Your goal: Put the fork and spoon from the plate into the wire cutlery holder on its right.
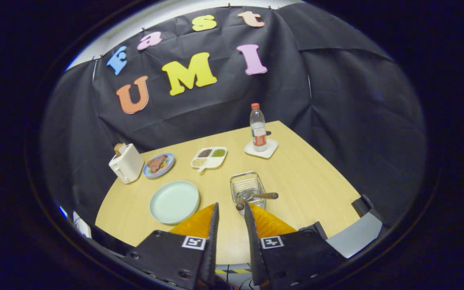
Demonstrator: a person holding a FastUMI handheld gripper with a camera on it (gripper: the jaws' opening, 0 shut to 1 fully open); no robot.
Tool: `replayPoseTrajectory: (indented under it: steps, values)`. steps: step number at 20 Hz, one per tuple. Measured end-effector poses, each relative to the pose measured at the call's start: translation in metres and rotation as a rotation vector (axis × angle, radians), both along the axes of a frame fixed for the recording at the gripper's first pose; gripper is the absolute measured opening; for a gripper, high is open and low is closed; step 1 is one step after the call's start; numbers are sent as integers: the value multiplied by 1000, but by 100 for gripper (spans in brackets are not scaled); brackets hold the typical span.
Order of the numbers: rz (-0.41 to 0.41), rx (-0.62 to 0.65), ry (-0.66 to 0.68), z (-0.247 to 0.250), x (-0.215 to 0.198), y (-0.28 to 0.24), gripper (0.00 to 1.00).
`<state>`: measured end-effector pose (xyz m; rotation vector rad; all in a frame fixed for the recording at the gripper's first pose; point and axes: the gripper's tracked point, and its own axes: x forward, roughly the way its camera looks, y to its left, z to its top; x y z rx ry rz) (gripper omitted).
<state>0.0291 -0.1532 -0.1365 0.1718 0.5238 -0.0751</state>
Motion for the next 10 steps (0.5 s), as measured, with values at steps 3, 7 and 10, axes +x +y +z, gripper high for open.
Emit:
replayPoseTrajectory:
  steps: [3,7,10]
  values:
    - [10,-35,-65,20,-7,9,46]
    - [42,-107,-163,45,-16,32,69]
    - [66,-147,-247,66,-27,55,95]
